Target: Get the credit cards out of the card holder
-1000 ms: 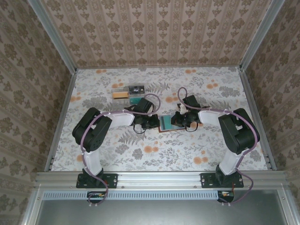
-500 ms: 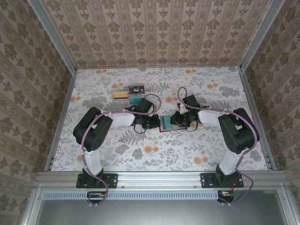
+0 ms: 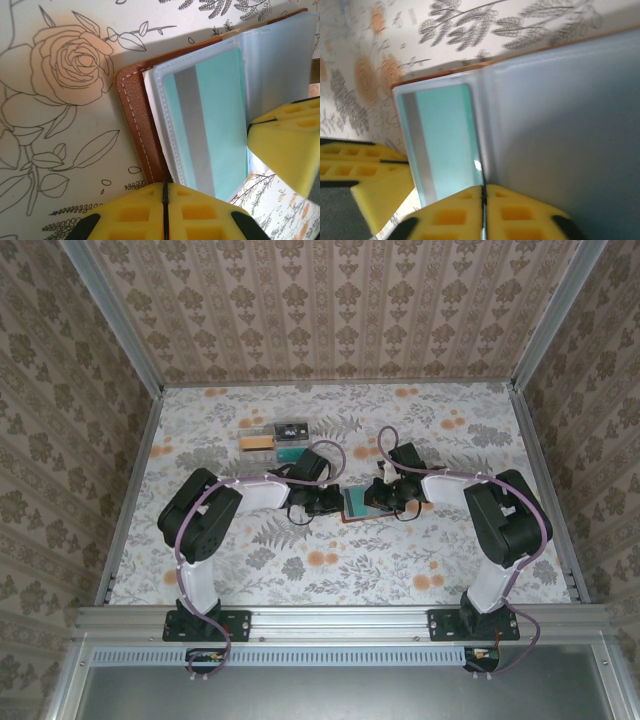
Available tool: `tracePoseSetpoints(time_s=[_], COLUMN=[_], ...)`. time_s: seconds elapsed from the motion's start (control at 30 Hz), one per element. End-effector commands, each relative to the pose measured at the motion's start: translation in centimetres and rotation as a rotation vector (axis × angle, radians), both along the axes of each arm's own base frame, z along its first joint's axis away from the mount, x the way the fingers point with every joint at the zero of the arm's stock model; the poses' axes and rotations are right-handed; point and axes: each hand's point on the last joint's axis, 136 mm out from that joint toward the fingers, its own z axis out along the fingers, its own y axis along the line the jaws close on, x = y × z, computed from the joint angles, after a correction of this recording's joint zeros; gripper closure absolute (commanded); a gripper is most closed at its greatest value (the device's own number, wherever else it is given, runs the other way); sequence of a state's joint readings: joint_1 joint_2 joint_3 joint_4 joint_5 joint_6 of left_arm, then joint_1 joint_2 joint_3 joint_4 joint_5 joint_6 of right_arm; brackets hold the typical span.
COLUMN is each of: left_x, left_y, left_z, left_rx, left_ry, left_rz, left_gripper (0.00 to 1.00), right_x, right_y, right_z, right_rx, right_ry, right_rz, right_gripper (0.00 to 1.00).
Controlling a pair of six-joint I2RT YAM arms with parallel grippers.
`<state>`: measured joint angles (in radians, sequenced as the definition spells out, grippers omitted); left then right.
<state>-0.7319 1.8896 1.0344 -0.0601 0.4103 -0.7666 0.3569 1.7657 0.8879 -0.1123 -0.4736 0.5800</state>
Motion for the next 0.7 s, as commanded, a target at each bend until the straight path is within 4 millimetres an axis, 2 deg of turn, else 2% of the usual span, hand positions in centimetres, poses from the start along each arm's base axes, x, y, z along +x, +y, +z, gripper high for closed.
tracePoseSetpoints(time_s=[0.0,0.37,0.63,0.67], left_x=[-0.9,0.4,0.8,0.8], left_y=[0.2,1.7,0.3,0.1], left_z=[-1.4,1.3,2.5,2.6], left_rx=[0.044,0.058,0.023,0.017], left_ry=[0.034,-0.033,-0.053,-0.057], left_rz=[-0.016,0.018,-0.008,-0.010], left_gripper=[0.91,0.91,0.90,0.90], right_x=[-0.3,0.2,0.1,0.1], right_y=[0.6,-0.8,-0.7,-0.6], right_z=[0.1,2.0,2.0,1.9], right_rx=[0.011,-0.044,-0.035,-0.033], right_ry=[0.017,-0.048,-0.047,-0.042], right_rz=[0.012,-0.013,-0.009,-0.007], right_gripper=[1.00,1.00,1.00,0.97])
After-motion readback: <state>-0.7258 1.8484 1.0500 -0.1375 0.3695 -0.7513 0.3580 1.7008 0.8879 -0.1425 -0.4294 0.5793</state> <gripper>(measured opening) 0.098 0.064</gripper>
